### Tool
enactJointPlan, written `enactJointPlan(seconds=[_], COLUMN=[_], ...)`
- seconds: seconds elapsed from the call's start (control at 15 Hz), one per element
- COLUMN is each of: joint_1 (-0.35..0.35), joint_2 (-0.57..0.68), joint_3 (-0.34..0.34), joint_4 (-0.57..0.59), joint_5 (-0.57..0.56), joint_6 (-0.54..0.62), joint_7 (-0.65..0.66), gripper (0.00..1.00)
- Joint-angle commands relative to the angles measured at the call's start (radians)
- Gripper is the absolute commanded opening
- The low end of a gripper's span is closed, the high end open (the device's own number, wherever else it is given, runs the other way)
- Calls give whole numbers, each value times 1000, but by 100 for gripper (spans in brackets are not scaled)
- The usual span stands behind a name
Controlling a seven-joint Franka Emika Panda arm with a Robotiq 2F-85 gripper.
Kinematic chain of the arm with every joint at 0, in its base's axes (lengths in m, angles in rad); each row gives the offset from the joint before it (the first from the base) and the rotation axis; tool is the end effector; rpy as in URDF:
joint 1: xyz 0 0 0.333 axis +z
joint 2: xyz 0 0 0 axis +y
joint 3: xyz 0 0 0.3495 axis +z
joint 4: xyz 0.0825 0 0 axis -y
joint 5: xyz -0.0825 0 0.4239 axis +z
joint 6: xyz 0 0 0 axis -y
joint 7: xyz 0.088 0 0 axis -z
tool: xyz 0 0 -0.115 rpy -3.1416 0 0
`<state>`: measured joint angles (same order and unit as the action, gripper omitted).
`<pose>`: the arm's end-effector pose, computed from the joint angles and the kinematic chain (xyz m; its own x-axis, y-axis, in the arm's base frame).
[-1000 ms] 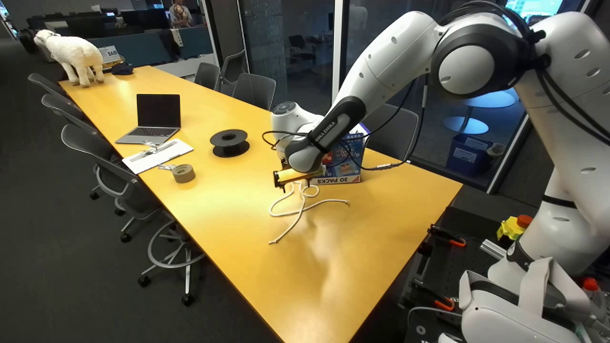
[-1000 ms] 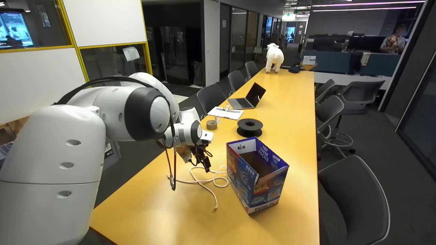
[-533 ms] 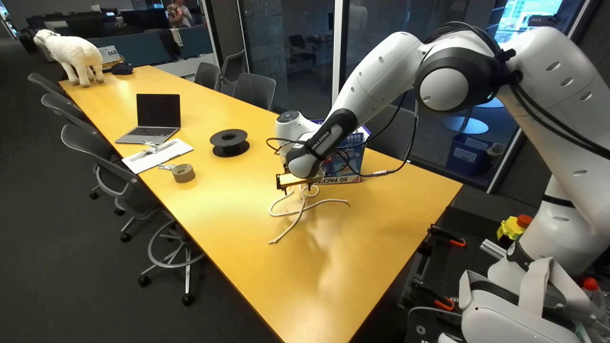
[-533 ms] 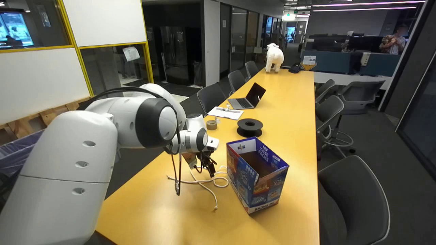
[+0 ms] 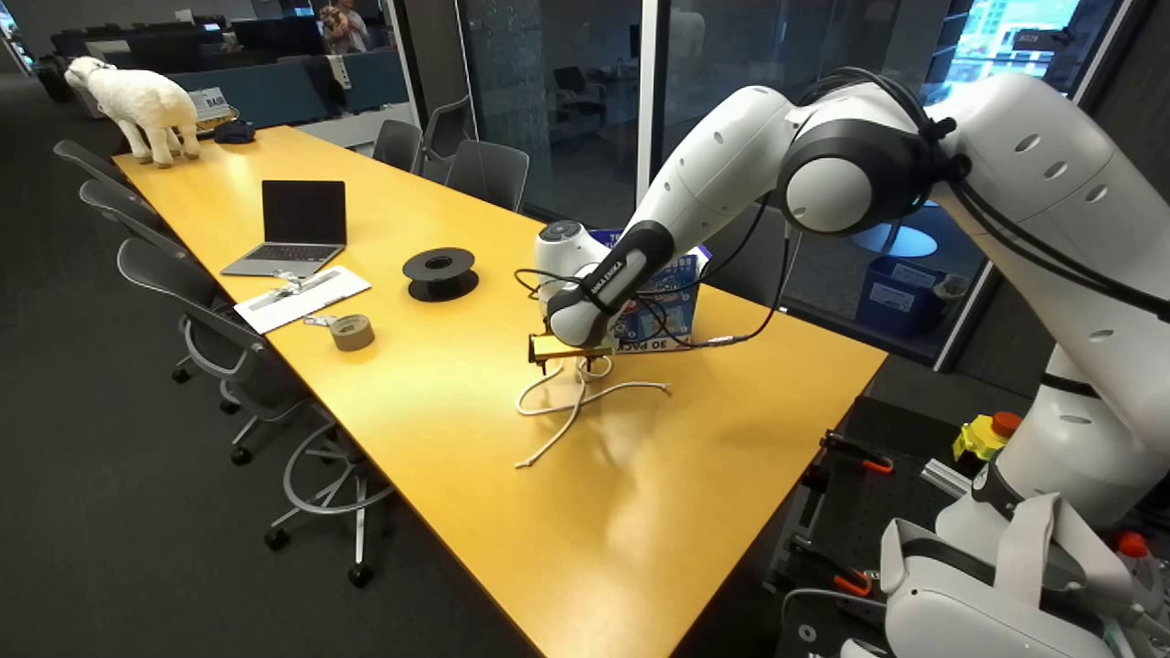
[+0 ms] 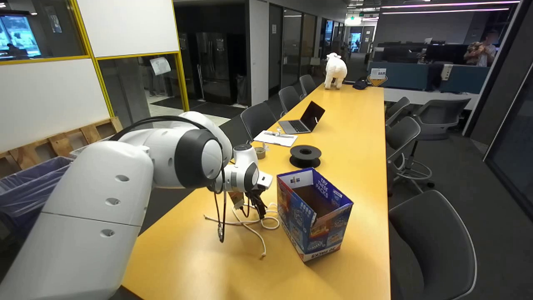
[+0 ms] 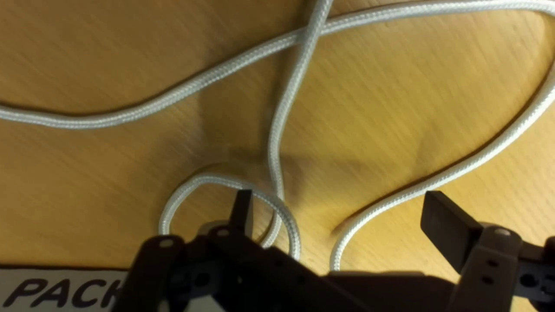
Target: Pick up the ropes from the table and put them in the box
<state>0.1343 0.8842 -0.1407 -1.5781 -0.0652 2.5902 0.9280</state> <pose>0.7564 0.0110 0.1148 0.6666 -0.7197 0.1940 -0.7323 -0.6810 -0.0102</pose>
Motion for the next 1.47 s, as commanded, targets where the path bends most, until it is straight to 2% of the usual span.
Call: enactJointPlan(seconds=[0.0, 1.4], joint_1=[16, -30], joint_2=[37, 89], joint_3=[-30, -13], joint_4=[61, 121], joint_5=[18, 78], joint_6=[20, -2], joint_7=[-3, -34], gripper=[100, 100])
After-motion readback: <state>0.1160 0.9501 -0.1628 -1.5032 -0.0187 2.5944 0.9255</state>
